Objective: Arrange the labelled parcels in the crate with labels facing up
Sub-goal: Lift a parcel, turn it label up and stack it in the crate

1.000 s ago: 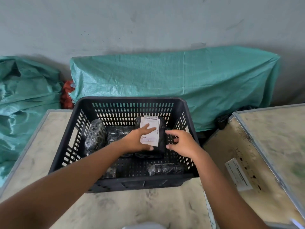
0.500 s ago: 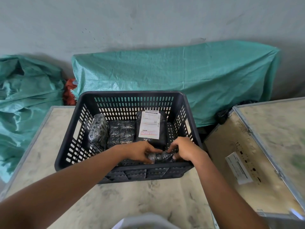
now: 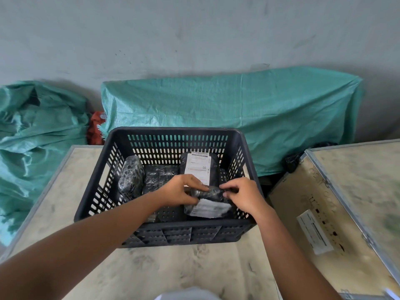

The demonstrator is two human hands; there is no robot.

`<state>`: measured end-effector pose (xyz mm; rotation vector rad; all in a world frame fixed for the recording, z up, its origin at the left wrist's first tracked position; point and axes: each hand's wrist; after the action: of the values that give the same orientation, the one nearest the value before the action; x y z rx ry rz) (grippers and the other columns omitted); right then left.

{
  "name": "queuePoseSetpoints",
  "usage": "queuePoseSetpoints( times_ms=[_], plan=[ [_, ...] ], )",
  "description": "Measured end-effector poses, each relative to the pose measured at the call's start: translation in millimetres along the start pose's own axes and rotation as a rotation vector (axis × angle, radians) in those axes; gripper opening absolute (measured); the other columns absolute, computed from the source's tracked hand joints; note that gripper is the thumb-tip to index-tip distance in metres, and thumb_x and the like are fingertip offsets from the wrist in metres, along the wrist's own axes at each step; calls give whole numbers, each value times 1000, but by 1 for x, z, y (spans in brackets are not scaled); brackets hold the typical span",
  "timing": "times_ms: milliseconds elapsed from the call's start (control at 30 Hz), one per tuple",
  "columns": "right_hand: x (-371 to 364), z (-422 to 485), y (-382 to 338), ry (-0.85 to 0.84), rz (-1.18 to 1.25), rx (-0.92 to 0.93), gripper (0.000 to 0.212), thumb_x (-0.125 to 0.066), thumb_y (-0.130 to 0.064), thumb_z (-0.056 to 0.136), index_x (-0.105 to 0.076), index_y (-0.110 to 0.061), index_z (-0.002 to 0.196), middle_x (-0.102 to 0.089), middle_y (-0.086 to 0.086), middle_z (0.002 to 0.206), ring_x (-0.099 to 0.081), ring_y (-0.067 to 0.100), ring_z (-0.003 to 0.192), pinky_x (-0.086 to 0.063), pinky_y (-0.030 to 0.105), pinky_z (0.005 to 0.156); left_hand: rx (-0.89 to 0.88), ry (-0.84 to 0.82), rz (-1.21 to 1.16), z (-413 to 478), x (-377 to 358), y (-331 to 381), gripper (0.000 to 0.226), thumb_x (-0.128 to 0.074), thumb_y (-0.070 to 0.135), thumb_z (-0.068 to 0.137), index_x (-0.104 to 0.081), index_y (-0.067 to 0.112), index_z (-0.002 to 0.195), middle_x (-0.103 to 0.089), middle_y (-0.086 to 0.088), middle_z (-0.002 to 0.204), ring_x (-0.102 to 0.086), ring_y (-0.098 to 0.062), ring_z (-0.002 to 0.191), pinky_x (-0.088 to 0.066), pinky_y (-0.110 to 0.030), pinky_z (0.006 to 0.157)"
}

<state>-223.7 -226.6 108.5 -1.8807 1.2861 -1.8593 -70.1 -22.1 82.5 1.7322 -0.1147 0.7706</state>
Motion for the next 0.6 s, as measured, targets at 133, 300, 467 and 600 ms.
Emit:
queuePoseSetpoints(
  times_ms=[133,300,467,600],
  plan=[
    [22,-2,-17,140,276,158,26,-79,-18,88,-80,-38,104,-72,-18,117,-65,-1,112,-51,30,105,40,28,-201,-10,41,28,41,-86,21,75,-78,39,111,-76,6,108,-67,-14,72,-59,-25,68],
    [36,-8,-33,142,475,285,29,-78,-51,76,-78,-48,104,-48,-18,151,-42,0,141,-50,45,104,-19,151,-341,-19,93,55,43,-88,33,75,-78,30,116,-77,-2,87,-64,-15,63,-57,-27,63],
    [17,-9,-44,97,575,340,41,-86,-39,74,-77,-43,114,-54,-7,146,-52,9,137,-48,39,111,-27,320,-648,-14,120,62,47,-94,24,67,-80,24,112,-77,-11,113,-73,-35,104,-64,-47,75],
    [16,1,-49,157,518,342,42,-85,-21,83,-76,-45,116,-62,-12,132,-61,-1,122,-46,26,110,-58,429,-684,-9,117,61,40,-84,18,76,-80,26,114,-77,-9,114,-73,-31,107,-63,-54,78]
  ],
)
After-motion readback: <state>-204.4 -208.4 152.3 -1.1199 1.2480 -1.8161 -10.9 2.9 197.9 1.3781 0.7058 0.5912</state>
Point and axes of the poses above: each hand's wrist, its own z-axis towards the middle knuckle, its own x-axis out of the back of the hand, y = z × x
